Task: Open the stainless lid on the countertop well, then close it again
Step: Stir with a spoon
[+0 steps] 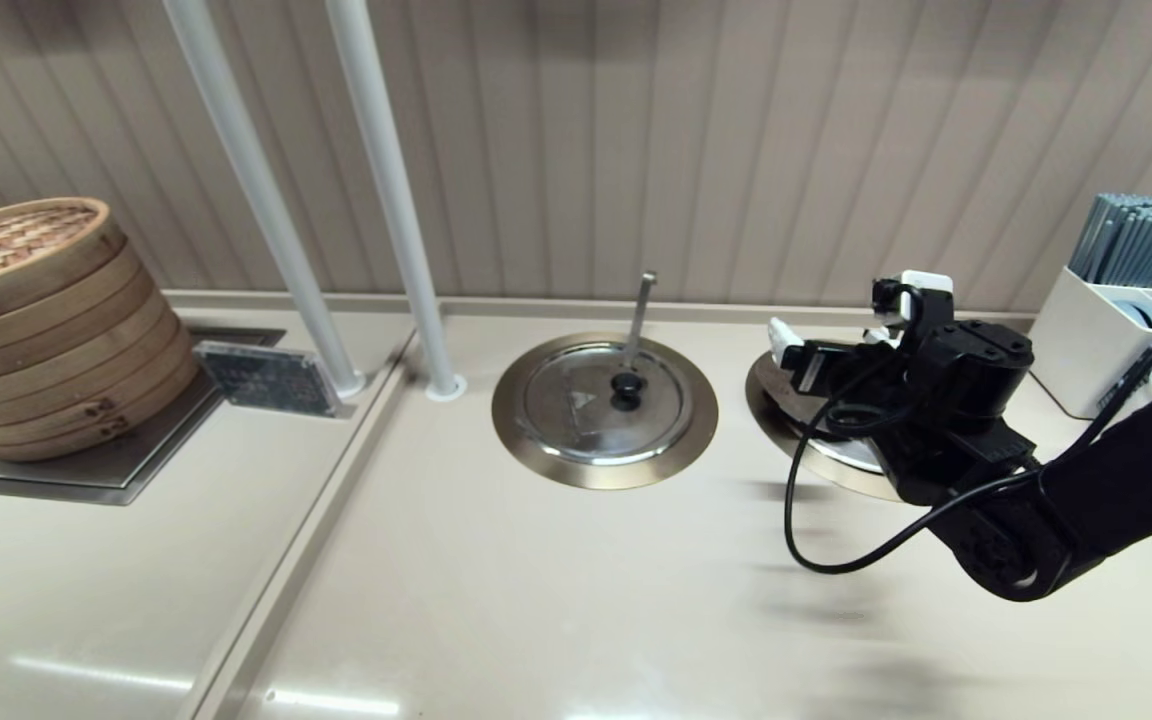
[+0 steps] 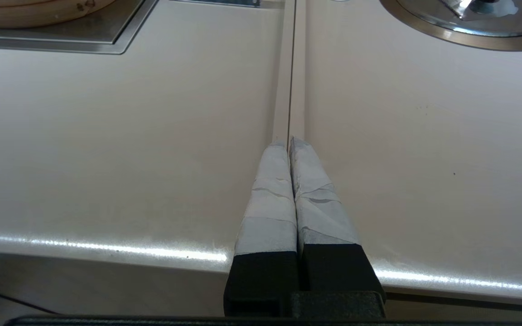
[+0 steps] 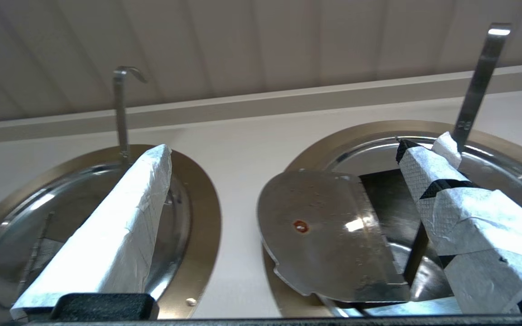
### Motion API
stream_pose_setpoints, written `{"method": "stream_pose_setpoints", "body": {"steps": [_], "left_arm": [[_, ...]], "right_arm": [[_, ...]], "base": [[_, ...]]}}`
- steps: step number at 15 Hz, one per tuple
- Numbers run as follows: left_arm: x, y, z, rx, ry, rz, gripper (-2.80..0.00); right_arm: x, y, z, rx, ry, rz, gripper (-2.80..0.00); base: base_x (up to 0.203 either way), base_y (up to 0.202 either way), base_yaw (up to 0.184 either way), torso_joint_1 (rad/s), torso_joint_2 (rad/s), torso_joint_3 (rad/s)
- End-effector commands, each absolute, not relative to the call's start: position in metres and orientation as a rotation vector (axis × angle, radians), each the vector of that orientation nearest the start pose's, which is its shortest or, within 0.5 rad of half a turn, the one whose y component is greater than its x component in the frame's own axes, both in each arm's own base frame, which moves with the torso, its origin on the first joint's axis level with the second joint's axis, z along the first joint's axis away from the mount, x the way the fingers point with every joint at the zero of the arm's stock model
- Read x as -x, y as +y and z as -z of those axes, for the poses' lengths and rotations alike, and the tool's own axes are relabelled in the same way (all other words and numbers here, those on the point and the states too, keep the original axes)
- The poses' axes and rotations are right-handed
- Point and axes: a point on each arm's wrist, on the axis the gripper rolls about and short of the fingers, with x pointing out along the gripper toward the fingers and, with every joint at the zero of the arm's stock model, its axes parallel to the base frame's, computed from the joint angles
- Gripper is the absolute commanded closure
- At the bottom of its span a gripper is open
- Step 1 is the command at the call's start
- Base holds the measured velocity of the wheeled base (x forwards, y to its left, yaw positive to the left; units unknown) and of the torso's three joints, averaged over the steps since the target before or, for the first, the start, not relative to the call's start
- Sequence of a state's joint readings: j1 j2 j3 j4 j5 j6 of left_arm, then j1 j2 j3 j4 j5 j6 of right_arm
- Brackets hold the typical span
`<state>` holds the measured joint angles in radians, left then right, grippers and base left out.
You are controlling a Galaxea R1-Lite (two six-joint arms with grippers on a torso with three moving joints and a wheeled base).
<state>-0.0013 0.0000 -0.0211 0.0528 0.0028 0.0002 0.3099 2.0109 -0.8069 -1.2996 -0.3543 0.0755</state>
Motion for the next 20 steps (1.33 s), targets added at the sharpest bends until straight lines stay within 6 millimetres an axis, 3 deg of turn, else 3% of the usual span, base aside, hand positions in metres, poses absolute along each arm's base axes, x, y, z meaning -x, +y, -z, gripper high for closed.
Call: {"method": "stream_pose_setpoints", "body": {"steps": [1, 8, 13, 15, 17, 20], "left_arm": [[0.024, 0.0, -0.076, 0.0, 0.032, -0.002, 0.0], [0.025, 0.0, -0.076, 0.0, 0.031, -0.002, 0.0], [0.024, 0.0, -0.076, 0.0, 0.034, -0.002, 0.0], [0.025, 0.0, -0.076, 0.0, 0.032, -0.002, 0.0], [0.024, 0.0, -0.075, -0.001, 0.034, -0.002, 0.0], [0.025, 0.0, -0.076, 0.0, 0.032, -0.002, 0.0]], "right_arm": [[-0.356, 0.082, -0.147, -0.084, -0.078, 0.105, -2.8], [-0.388, -0.004, -0.171, 0.038, -0.014, 0.335, -2.8], [-0.388, -0.032, -0.164, 0.031, 0.241, 0.401, -2.8], [-0.39, -0.04, -0.162, -0.014, 0.254, 0.369, -2.8], [-0.395, -0.063, -0.167, -0.045, 0.229, 0.297, -2.8], [-0.417, -0.092, -0.165, -0.058, 0.196, 0.294, -2.8]], "base": [[0.0, 0.0, 0.0, 0.0, 0.0, 0.0], [0.0, 0.0, 0.0, 0.0, 0.0, 0.0], [0.0, 0.0, 0.0, 0.0, 0.0, 0.0], [0.0, 0.0, 0.0, 0.0, 0.0, 0.0], [0.0, 0.0, 0.0, 0.0, 0.0, 0.0], [0.0, 0.0, 0.0, 0.0, 0.0, 0.0]]}}
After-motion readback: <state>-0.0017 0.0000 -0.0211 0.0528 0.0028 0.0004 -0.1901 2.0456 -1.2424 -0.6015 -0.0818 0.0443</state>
